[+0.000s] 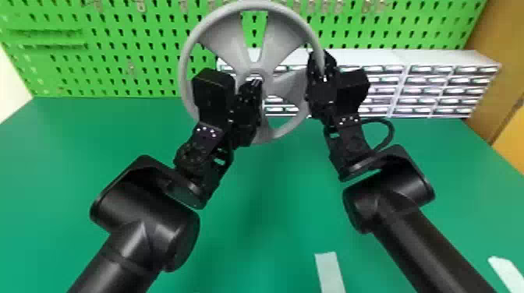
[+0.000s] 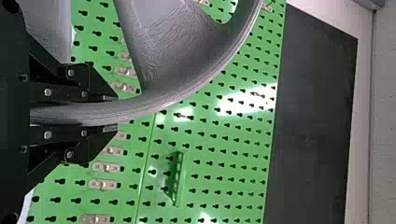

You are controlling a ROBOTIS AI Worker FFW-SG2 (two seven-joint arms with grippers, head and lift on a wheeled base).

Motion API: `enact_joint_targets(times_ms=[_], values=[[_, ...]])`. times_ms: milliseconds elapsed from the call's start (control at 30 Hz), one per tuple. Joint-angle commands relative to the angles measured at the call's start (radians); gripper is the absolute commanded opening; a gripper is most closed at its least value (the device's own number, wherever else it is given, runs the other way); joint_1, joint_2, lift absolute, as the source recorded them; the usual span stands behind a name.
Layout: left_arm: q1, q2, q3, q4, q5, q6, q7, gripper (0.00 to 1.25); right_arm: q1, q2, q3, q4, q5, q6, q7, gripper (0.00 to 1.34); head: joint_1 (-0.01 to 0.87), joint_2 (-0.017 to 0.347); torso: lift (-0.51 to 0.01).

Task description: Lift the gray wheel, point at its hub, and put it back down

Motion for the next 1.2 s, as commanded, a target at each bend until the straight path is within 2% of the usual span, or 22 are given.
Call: enact_joint_targets(times_ms=[0,1167], values=[[0.0,0.0,0.0,0.0,0.0,-0.002,-0.002,0.03,0.0,0.0,0.0,0.0,0.0,0.0,0.0,0.01,0.692,0.048,-0.088],[0.002,0.0,0.0,0.006,0.002,-0.005,-0.014,0.03,0.001,-0.002,0.0,-0.002,0.0,0.0,0.0,0.01,0.692,0.048,-0.088]])
